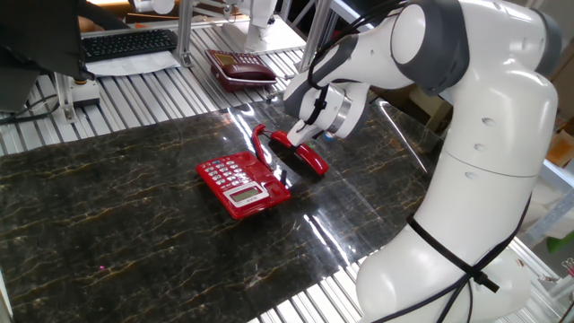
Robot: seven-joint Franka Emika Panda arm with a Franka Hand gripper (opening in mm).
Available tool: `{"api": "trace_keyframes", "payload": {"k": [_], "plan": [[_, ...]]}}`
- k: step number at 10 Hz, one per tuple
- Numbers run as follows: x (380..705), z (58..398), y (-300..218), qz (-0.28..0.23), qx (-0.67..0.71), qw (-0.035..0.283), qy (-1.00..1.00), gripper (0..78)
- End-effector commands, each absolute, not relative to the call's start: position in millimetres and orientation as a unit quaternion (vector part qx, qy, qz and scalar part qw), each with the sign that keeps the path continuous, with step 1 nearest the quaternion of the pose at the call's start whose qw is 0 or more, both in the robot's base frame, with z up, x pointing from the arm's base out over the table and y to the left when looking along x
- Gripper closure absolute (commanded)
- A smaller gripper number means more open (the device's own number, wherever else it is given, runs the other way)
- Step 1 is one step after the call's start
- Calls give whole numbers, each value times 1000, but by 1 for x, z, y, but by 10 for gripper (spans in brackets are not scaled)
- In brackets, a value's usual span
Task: Place the handset of the telephone on the corresponding phone cradle
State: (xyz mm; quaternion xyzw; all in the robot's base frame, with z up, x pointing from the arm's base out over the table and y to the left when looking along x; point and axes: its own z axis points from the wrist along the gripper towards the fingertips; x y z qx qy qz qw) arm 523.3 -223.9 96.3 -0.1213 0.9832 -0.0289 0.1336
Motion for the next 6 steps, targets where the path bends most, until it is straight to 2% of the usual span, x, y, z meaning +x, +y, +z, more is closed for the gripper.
{"api": "trace_keyframes", "payload": {"k": [1, 6], "plan": [[518, 94, -230, -30, -120, 133, 983, 1], [513, 93, -233, -31, -120, 131, 983, 1]]}}
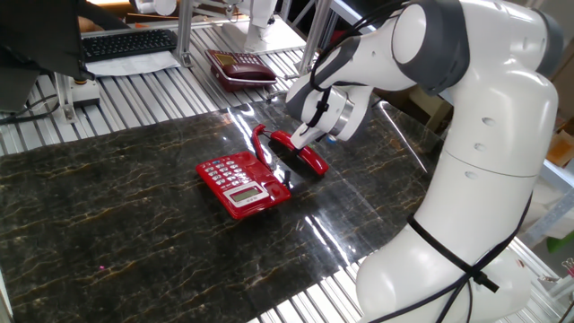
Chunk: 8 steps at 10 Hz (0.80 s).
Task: Place the handset of the telephone on the corresponding phone cradle
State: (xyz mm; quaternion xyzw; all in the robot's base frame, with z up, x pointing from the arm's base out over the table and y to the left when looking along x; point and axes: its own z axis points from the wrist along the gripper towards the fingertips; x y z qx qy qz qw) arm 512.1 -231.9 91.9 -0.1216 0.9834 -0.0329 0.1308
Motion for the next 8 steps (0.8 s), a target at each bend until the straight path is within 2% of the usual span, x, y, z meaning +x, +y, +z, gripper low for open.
{"api": "trace_keyframes", "payload": {"k": [1, 5, 8], "plan": [[514, 94, -231, -29, -120, 132, 984, 1], [515, 95, -229, -30, -120, 127, 984, 1], [515, 95, -229, -8, -105, 93, 990, 1]]}}
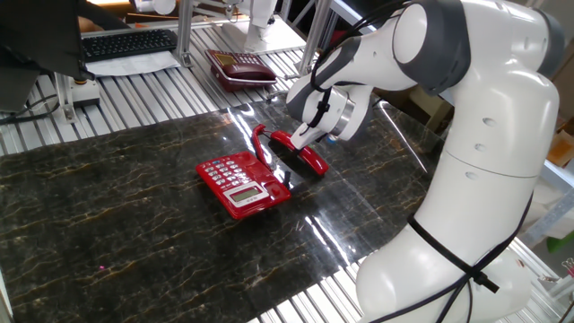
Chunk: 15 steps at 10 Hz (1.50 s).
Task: Place the handset of the telephone on the corresponding phone cradle
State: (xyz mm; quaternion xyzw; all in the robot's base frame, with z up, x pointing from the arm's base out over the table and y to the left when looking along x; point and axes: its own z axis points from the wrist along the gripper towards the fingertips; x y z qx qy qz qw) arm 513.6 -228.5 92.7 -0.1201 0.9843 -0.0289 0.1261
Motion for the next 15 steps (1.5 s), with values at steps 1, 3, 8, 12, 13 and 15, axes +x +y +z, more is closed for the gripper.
{"api": "trace_keyframes", "payload": {"k": [1, 3, 8, 12, 13, 15], "plan": [[515, 95, -229, -11, -96, 85, 992, 1], [515, 95, -229, -9, -86, 74, 993, 1], [515, 82, -228, -18, -106, 83, 991, 1], [512, 80, -229, -20, -117, 93, 989, 1], [512, 80, -230, -22, -117, 100, 988, 1], [513, 79, -231, -22, -119, 104, 987, 1]]}}
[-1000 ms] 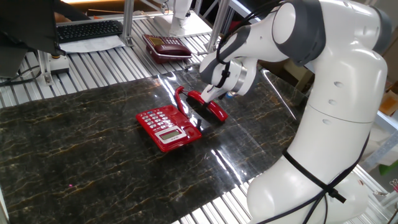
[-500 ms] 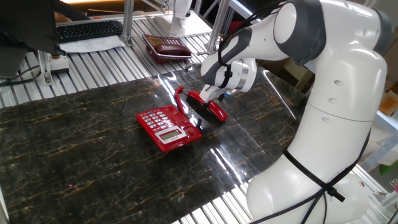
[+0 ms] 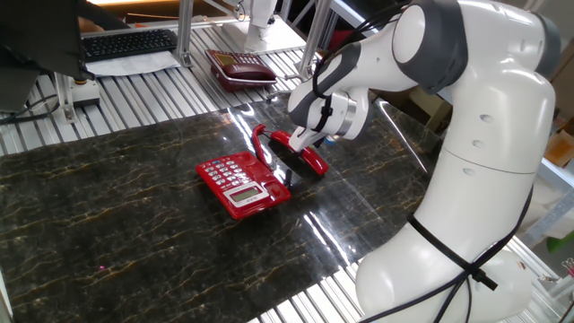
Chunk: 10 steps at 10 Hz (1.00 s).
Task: Place the handset of the telephone on the corresponding phone cradle
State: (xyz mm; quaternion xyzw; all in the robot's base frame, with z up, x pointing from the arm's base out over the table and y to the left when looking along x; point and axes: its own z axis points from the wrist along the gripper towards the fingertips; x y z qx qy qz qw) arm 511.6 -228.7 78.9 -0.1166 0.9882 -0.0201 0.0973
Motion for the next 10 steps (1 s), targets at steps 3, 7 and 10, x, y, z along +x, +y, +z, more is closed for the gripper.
{"api": "trace_keyframes", "payload": {"k": [3, 7, 10], "plan": [[515, 78, -233, -21, -120, 106, 987, 1], [516, 76, -235, -20, -120, 107, 987, 1], [516, 77, -235, -20, -119, 104, 987, 1]]}}
